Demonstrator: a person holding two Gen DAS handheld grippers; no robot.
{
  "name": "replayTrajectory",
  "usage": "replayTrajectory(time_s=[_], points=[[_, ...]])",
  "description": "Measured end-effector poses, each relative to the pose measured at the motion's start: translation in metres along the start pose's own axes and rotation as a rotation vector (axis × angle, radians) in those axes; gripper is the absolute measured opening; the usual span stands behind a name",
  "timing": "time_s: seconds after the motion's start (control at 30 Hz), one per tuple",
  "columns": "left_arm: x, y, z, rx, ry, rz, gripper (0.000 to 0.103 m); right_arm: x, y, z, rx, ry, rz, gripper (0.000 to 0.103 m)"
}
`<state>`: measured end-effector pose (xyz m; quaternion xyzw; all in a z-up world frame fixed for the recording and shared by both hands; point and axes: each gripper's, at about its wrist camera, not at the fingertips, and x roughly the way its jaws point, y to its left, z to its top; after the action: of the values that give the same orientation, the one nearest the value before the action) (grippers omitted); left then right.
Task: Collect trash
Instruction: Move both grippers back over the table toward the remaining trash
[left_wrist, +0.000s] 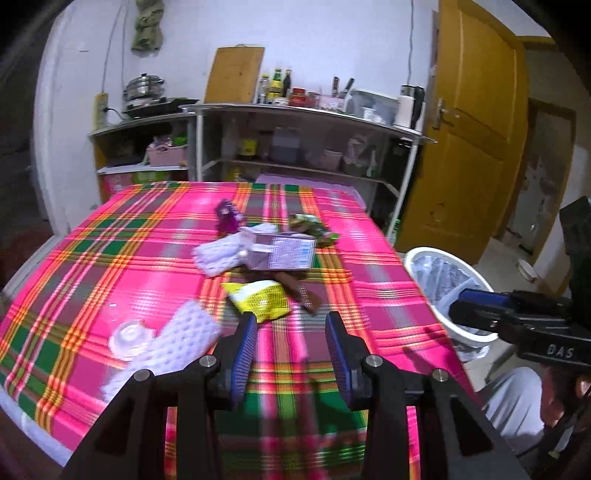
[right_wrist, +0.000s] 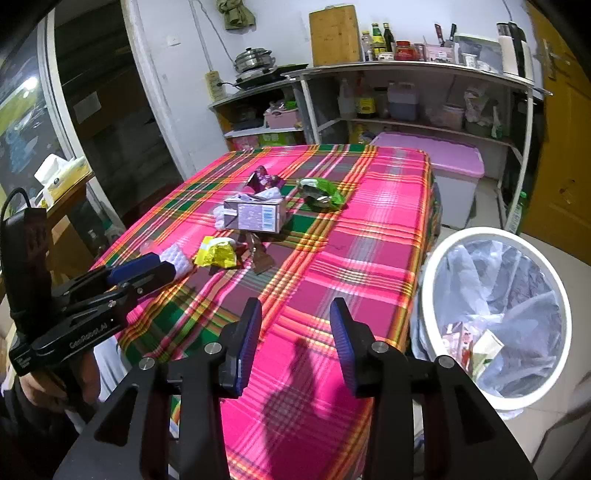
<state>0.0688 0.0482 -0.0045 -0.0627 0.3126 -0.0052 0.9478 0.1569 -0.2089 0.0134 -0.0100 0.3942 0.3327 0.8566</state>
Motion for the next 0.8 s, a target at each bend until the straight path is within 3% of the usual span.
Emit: replayTrajectory(time_s=[0.5, 0.8], points=[[0.007, 0.067, -0.008, -0.031, 0.022, 0.131, 0.05, 0.034, 0.021, 0.013, -0.056, 0.046, 0.019, 0.04], [0.021, 0.083, -0.017, -0.009, 0.062, 0.134, 0.051, 0.07, 0.033, 0.025, -0.104, 0.097, 0.03, 0.04]])
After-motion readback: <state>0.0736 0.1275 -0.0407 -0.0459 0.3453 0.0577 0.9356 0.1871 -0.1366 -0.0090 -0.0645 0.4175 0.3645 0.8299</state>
